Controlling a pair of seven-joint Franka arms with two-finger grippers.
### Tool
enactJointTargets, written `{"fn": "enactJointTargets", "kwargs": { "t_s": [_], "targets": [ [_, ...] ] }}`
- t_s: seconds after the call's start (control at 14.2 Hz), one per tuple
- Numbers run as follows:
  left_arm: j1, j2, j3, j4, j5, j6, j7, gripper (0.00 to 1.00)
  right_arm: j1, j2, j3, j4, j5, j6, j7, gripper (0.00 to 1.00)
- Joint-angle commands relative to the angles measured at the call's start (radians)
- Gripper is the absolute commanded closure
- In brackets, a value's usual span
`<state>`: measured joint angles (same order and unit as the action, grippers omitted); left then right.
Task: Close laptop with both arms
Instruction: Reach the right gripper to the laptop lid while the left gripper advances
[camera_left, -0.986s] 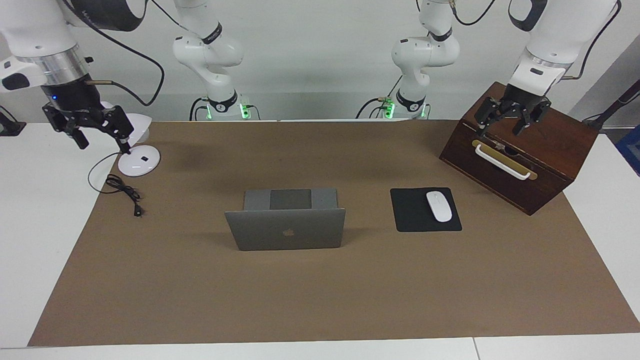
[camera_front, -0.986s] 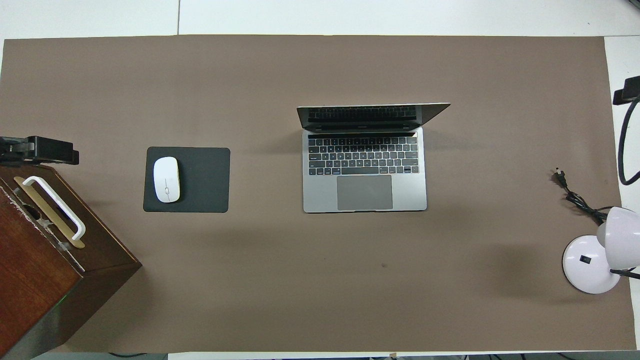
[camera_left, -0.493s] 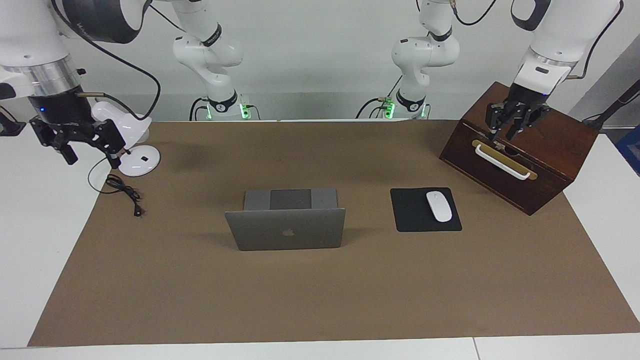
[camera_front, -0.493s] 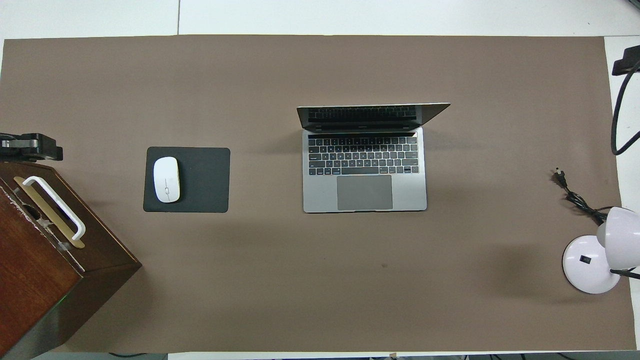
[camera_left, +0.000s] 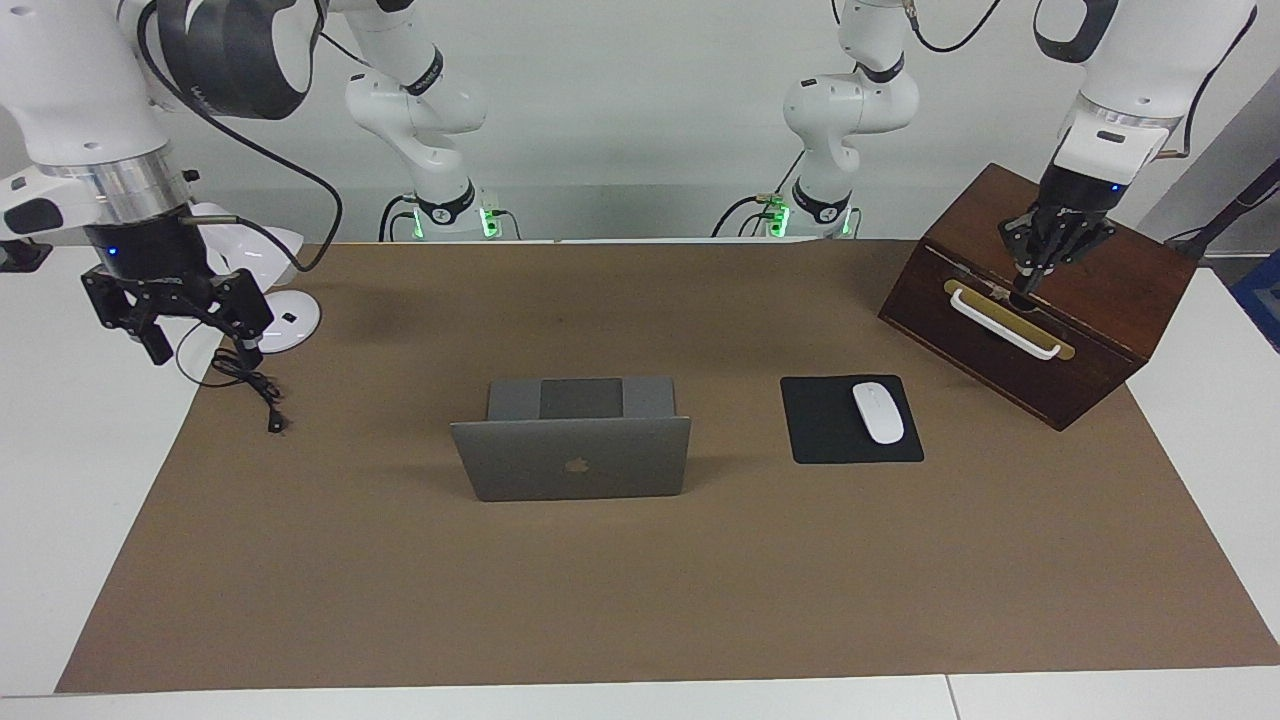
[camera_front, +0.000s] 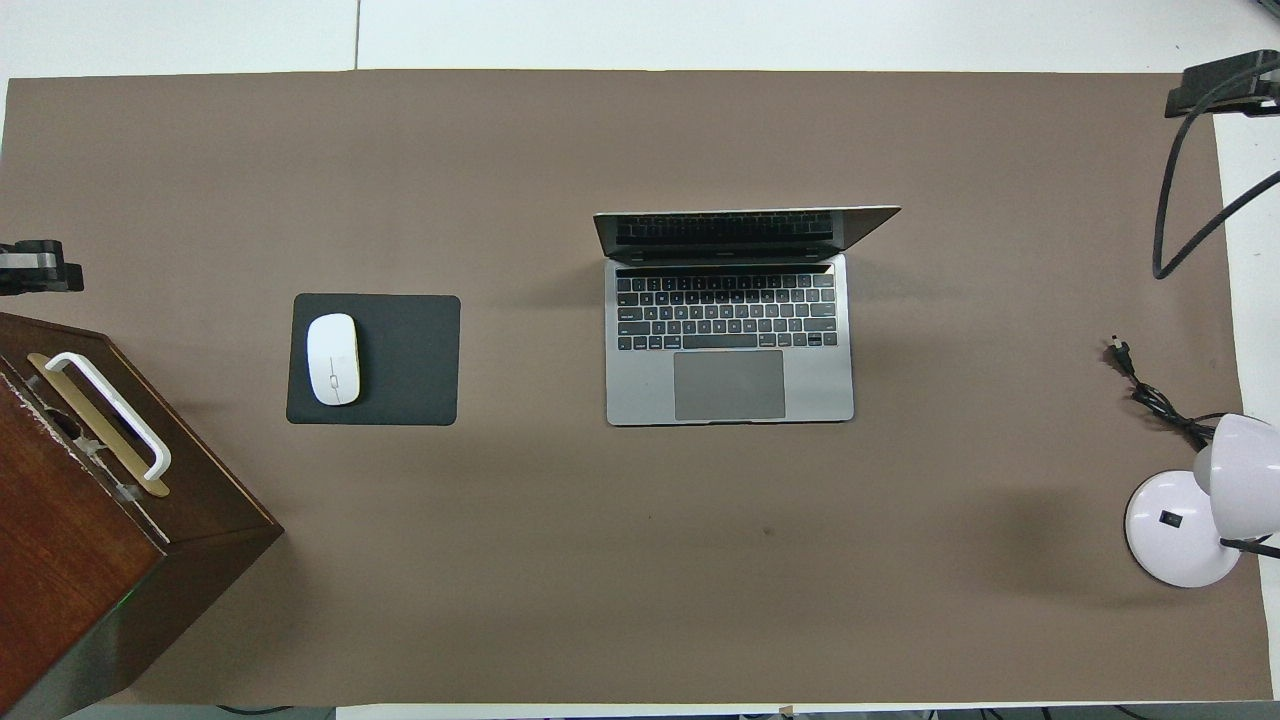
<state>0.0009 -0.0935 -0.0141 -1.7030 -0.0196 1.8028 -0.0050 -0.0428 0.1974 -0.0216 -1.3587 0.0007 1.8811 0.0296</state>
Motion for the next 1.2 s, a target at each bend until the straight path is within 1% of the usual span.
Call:
{"fn": "enactJointTargets", "kwargs": {
  "t_s": [0.0,0.14,0.21,0.35,0.49,0.56,0.77,0.85,1.06,1.13],
  "targets": [
    [-0.009,-0.017,-0.004,-0.058,0.000,0.078,0.040,1.00,-0.002,0.030,0.008,0.024,-0.001,0.044,0.010,0.05],
    [-0.050,-0.034,-0.009,-0.107,-0.002,0.140,0.043,1.00,-0.002,0.043,0.008,0.024,0.025,0.084,0.012,0.18],
    [-0.064,-0.041,-0.010,-0.131,-0.006,0.174,0.040,1.00,0.000,0.053,0.009,0.024,0.031,0.104,0.018,0.28],
    [-0.094,-0.069,-0.010,-0.200,-0.017,0.265,0.039,1.00,0.001,0.069,0.035,0.024,0.029,0.160,0.052,0.56],
    [-0.131,-0.101,-0.010,-0.286,-0.046,0.373,0.037,1.00,0.018,0.089,0.046,0.024,0.022,0.203,0.108,0.92],
    [-0.151,-0.115,-0.010,-0.322,-0.046,0.423,0.037,1.00,0.049,0.099,0.046,0.024,0.016,0.219,0.121,1.00],
    [-0.211,-0.152,-0.010,-0.420,-0.048,0.553,0.037,1.00,0.070,0.128,0.046,0.026,0.013,0.262,0.130,1.00],
    [-0.225,-0.161,-0.010,-0.452,-0.048,0.596,0.036,1.00,0.092,0.137,0.045,0.026,0.012,0.272,0.151,1.00],
    [-0.300,-0.172,-0.010,-0.558,-0.069,0.745,0.033,1.00,0.133,0.171,0.042,0.029,-0.019,0.297,0.196,1.00],
    [-0.330,-0.172,-0.010,-0.592,-0.075,0.800,0.025,1.00,0.164,0.184,0.038,0.029,-0.037,0.303,0.220,1.00]
  ]
}}
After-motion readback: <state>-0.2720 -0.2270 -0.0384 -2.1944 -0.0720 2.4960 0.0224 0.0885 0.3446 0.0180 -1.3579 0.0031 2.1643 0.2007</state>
